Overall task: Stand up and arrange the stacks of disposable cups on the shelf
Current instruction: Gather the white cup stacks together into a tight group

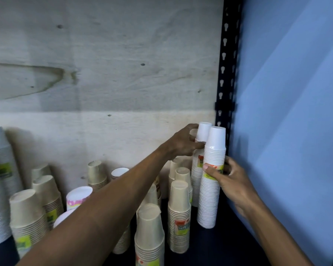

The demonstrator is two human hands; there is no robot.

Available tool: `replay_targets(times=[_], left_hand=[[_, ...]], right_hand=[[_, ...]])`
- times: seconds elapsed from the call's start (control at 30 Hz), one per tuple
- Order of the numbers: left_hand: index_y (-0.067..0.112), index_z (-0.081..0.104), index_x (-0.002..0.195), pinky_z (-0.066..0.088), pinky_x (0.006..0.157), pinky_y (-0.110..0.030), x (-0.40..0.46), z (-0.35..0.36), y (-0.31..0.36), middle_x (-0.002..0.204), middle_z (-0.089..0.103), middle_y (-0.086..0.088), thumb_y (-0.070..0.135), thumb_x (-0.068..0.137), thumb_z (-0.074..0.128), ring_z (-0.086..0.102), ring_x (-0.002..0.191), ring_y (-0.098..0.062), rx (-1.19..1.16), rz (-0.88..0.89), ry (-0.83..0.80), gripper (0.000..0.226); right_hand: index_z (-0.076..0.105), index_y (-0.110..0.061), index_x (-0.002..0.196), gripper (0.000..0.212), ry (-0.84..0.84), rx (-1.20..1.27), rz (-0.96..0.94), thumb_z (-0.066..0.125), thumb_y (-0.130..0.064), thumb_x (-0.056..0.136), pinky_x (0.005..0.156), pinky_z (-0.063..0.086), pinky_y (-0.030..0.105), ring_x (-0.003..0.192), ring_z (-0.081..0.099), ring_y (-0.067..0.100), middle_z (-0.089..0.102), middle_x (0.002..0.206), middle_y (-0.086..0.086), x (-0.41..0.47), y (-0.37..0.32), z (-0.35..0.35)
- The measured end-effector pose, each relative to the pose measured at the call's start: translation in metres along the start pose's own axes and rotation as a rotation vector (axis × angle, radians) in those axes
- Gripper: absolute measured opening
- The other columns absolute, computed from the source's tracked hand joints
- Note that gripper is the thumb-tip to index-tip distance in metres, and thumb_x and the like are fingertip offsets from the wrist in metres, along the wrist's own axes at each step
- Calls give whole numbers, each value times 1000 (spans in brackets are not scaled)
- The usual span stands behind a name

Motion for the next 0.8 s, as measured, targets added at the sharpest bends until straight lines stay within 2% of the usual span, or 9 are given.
replay_targets(times=[0.1,0.17,0.27,0.33,0.43,0.57,0.8], left_hand=[[11,44,136,55,93,-48,1,-2,-3,127,60,-12,26,86,73,62,111,-26,33,-16,52,60],[10,43,138,55,94,-46,0,-5,-1,131,57,-11,26,88,71,60,114,-26,23,-8,62,59],[10,43,139,56,91,-41,-4,-13,9,130,57,-10,22,92,67,59,114,-25,-35,30,79,54],[10,45,136,57,89,-41,-9,-20,22,129,57,-12,20,93,66,60,112,-25,-90,66,93,50],[11,46,136,55,90,-45,-21,-32,48,128,58,-13,19,95,63,60,109,-24,-126,122,107,45],[14,44,139,54,91,-45,-43,-53,86,130,57,-9,21,97,59,59,115,-25,-138,191,129,44],[17,42,143,54,93,-47,-91,-99,130,127,61,-7,22,99,55,60,115,-23,-173,255,172,46]], right_hand=[[62,-22,124,52,38,40,-17,83,-24,76,75,56,28,90,73,11,74,106,-2,1,-2,-3],[63,-20,124,49,62,49,-40,82,-21,78,69,55,22,85,73,6,75,103,-4,0,-8,-7],[65,-19,121,44,84,38,-84,81,-18,80,65,54,17,80,73,3,75,101,-6,0,-27,-12],[66,-19,118,42,115,25,-124,81,-18,79,68,55,21,81,72,6,75,102,-3,0,-45,-16],[67,-20,115,39,137,4,-196,81,-18,79,68,56,22,78,71,3,73,98,-7,0,-77,-20],[67,-26,116,40,144,-47,-297,82,-23,78,78,57,32,87,71,12,74,100,-8,-6,-122,-18],[69,-32,105,28,120,-104,-391,81,-29,80,68,54,24,78,70,4,74,90,-13,-28,-185,3]])
Point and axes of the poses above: each hand's wrist, its own x-axis towards the middle knuckle, its own z-axis out of the palm, y = z × x, the point moved 7 cm from there along x, towards the middle knuckle
